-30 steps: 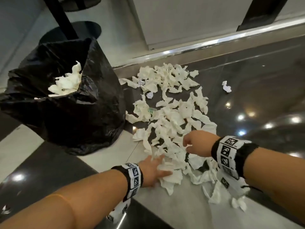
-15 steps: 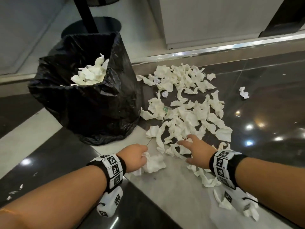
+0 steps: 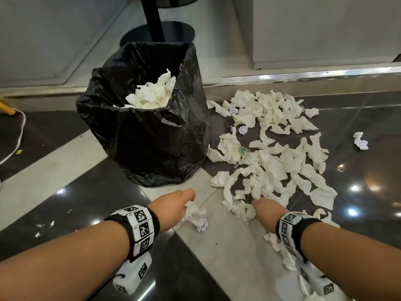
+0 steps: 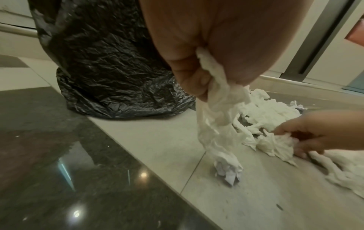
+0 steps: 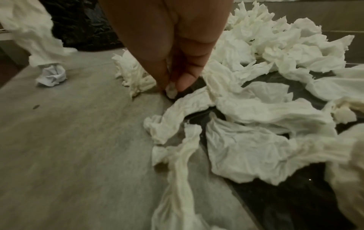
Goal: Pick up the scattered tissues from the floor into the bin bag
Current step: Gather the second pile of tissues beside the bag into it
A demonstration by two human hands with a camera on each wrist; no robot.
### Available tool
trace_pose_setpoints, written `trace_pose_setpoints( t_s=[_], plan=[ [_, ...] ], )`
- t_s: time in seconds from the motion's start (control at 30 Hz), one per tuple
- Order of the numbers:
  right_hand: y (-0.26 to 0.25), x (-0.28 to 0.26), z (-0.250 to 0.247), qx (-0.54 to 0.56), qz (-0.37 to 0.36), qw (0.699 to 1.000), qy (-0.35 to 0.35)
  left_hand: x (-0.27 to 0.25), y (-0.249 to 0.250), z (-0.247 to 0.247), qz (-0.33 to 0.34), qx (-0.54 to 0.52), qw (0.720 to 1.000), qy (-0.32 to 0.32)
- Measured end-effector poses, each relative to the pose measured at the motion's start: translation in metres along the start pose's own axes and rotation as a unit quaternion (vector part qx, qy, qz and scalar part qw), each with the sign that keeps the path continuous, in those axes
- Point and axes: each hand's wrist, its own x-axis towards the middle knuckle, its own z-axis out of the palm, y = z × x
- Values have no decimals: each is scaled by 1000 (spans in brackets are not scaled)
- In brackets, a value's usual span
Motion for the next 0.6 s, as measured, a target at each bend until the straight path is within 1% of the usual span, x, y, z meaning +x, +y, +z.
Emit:
trace_pose_setpoints(
  t_s=[0.07, 0.17, 0.3, 0.33, 0.4, 0.5, 0.6],
  plan=[
    [1, 0, -2, 3, -2, 1000, 28, 3, 1, 1, 4, 24, 1000, -10],
    [2, 0, -5, 57, -14, 994, 91, 6, 6, 1, 7, 28, 999, -12],
    [3, -1, -11, 81, -34, 992, 87, 9, 5, -1, 28, 57, 997, -53],
    [4, -2, -13, 98, -37, 990, 97, 10, 5, 0, 41, 68, 996, -51],
    [5, -2, -15, 146, -38, 978, 144, 10, 2, 0, 58, 70, 995, -37],
    [8, -1, -18, 214, -19, 957, 195, 7, -4, 0, 59, 48, 997, -12],
    [10, 5, -19, 223, 9, 957, 184, 5, -9, -2, 58, 30, 998, 8]
  ],
)
